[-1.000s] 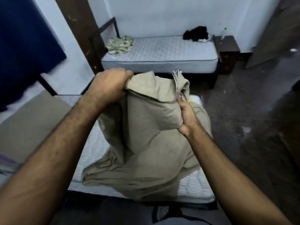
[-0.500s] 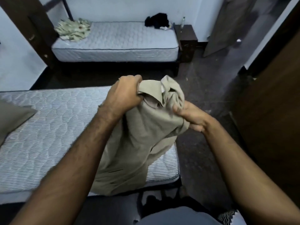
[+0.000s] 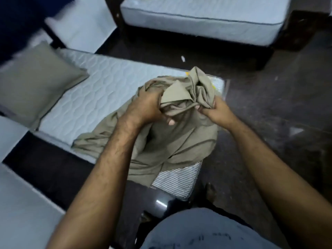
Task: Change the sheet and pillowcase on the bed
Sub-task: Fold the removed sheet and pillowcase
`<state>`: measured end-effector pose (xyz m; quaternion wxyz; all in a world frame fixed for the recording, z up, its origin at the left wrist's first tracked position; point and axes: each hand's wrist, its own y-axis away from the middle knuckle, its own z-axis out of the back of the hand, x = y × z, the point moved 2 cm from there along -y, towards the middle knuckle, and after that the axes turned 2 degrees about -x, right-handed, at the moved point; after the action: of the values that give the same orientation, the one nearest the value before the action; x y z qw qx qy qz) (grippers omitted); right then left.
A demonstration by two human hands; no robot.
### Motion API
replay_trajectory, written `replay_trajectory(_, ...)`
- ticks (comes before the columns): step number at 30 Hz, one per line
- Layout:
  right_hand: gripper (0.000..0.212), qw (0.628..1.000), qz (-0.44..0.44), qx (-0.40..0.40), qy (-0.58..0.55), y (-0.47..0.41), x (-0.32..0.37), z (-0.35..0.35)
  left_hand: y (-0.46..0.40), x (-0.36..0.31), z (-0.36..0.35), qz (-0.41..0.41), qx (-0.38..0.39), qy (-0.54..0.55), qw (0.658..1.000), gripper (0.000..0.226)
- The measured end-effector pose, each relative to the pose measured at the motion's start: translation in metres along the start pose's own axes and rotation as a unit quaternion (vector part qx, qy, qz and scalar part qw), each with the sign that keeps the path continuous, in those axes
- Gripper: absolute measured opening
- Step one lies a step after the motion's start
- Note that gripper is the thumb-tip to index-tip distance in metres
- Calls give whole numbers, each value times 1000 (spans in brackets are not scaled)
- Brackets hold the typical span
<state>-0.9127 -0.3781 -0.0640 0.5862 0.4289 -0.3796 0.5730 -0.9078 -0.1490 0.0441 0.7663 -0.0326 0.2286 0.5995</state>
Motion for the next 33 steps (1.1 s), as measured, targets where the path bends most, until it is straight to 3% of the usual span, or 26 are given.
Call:
replay_trajectory(2,31,999,7,5,-37,-8,5,4,5,3,-16,99,47,-71,991,82)
replay_trajectory(4,29,998,15,50,-40,-14,8,-1,15,3,-28,184,28,-113,976,53)
replay_trajectory(5,30,995,24,83,-42,-14,8,-5,23,0,-30,227,-24,-116,967,36)
replay_trajectory(7,30,989,33,119,-81,-14,7,-12,40,0,-32,317,-167,-106,928,30)
replay_trajectory(10,34,977,15,167,-132,-10,9,-14,72,3,-27,391,-332,44,858,30)
replay_trajectory(12,55,963,-17,229,-142,-4,14,-8,90,-1,-25,393,-386,226,803,31)
replay_trajectory(15,46,923,-64,323,-199,8,24,11,115,-31,-45,369,-432,378,731,42)
replay_trajectory(18,47,893,-118,390,-192,26,26,45,133,-58,-79,342,-412,432,726,43)
replay_trajectory(20,34,863,-151,452,-171,40,20,67,141,-81,-102,320,-355,457,751,46)
replay_trajectory(23,41,834,-141,518,-125,52,7,100,144,-128,-128,267,-253,491,790,31)
replay_trajectory(26,39,819,-96,561,-72,47,5,128,133,-174,-135,235,-216,550,772,37)
replay_trajectory(30,76,784,-5,619,-33,38,11,156,84,-232,-131,191,-201,603,748,45)
replay_trajectory(33,81,769,14,636,-63,18,4,187,43,-268,-130,180,-220,624,728,51)
